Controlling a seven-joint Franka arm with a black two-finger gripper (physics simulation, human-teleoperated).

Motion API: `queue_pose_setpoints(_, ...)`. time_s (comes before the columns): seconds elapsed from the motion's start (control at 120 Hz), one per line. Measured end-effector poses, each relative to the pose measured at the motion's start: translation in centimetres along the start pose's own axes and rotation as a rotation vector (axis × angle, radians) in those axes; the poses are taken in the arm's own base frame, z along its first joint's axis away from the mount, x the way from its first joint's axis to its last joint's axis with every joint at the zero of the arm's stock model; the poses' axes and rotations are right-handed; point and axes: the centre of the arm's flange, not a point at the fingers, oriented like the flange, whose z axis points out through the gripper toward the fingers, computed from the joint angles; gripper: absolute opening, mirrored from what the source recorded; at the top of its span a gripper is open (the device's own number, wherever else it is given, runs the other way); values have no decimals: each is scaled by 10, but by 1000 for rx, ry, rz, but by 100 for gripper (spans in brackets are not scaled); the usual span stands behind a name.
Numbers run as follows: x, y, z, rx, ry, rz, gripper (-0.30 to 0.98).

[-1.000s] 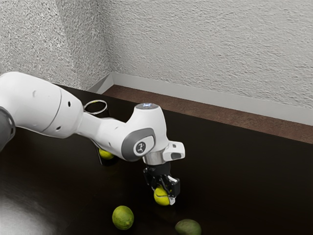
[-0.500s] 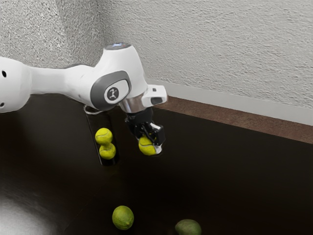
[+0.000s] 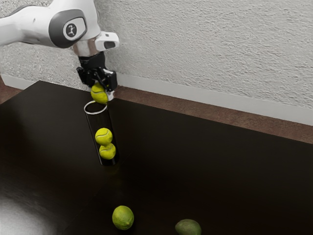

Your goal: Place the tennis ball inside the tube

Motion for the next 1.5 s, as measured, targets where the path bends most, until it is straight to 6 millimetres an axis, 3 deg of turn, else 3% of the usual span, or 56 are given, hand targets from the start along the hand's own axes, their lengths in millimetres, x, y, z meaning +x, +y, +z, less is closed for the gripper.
queue_pose_setpoints(0.092, 4, -31, 8, 14, -26, -11, 35)
queue_pose_setpoints(0.158, 10, -42, 17, 19, -44, -1, 35)
queue_pose_setpoints(0.308, 22, -39, 31, 18, -67, 54, 35)
queue_pose_setpoints(0.7, 44, -67, 59, -3, -95, 86, 35)
queue_pose_setpoints(0.842, 47, -76, 59, -6, -92, 87, 35)
queue_pose_setpoints(1.142, 47, -75, 56, 3, -88, 115, 59)
queue_pose_setpoints(1.242, 42, -72, 41, 14, -56, 123, 63)
queue_pose_setpoints(1.342, 22, -45, -8, 42, 9, 150, 65)
queue_pose_setpoints(1.5, 2, -33, -49, 47, 44, 132, 67)
